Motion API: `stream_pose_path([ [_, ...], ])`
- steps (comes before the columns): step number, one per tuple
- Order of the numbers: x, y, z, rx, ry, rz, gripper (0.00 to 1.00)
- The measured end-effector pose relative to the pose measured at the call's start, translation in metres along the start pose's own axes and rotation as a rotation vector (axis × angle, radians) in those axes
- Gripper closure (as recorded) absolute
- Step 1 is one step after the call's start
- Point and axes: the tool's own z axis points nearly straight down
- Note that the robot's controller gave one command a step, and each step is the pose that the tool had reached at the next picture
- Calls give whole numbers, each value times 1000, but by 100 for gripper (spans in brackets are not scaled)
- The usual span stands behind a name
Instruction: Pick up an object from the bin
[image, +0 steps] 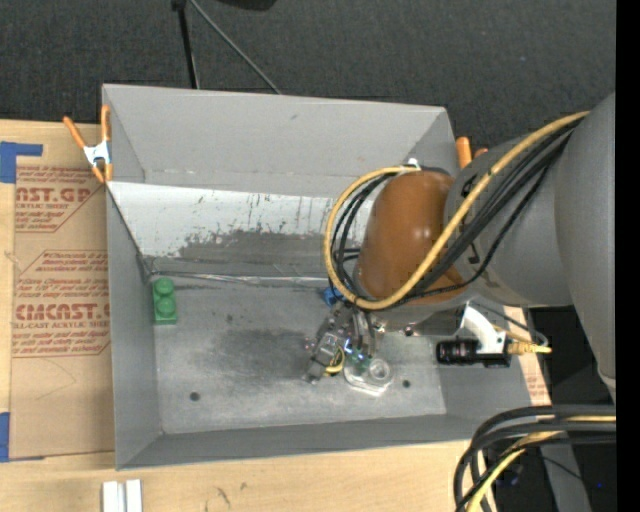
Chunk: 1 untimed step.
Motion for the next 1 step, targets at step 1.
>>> stream_pose_path([
  [1, 3, -5, -77, -8, -10, -2, 100],
])
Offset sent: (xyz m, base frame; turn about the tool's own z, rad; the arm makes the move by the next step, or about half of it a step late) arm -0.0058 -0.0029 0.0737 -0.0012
